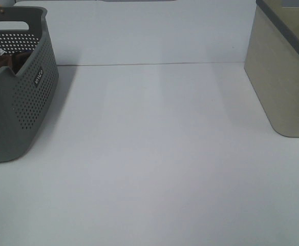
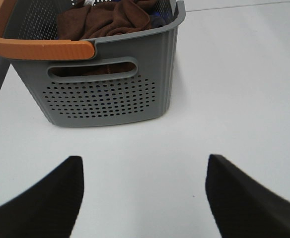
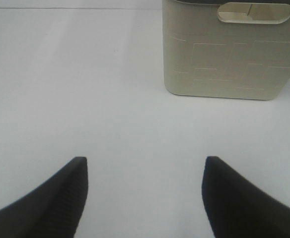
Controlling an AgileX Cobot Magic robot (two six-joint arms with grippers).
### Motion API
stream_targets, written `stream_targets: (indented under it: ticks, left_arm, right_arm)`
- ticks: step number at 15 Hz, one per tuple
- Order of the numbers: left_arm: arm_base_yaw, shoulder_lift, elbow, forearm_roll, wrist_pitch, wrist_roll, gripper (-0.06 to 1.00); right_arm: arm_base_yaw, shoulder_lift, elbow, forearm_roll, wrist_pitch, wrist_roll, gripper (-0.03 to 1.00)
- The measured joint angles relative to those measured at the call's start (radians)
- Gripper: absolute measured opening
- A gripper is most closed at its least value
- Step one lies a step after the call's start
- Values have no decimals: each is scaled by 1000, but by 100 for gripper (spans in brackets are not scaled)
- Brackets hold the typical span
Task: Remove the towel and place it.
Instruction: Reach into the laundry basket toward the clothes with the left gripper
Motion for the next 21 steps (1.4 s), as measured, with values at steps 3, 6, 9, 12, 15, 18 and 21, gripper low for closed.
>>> stream_targets:
  ticks: [3, 6, 9, 12, 15, 18, 21]
  left_arm:
    - [0, 0, 0, 0, 0, 0, 67]
    - [0, 2, -5, -12, -4, 0, 67]
    - [0, 118, -22, -19, -192, 0, 67]
    - [0, 302, -35, -30, -443, 0, 67]
    - [0, 548, -111, -2, -544, 0, 67]
    - [0, 842, -236, 52, -547, 0, 67]
    - [0, 1141, -422, 80, -465, 0, 67]
  right_arm:
    - [0, 0, 0, 0, 0, 0, 63]
    - [0, 0, 0, 0, 0, 0, 63]
    - [0, 0, 0, 0, 0, 0, 63]
    - [0, 0, 0, 0, 0, 0, 63]
    - [0, 0, 0, 0, 0, 0, 63]
    - [0, 0, 0, 0, 0, 0, 63]
    - [0, 0, 0, 0, 0, 0, 63]
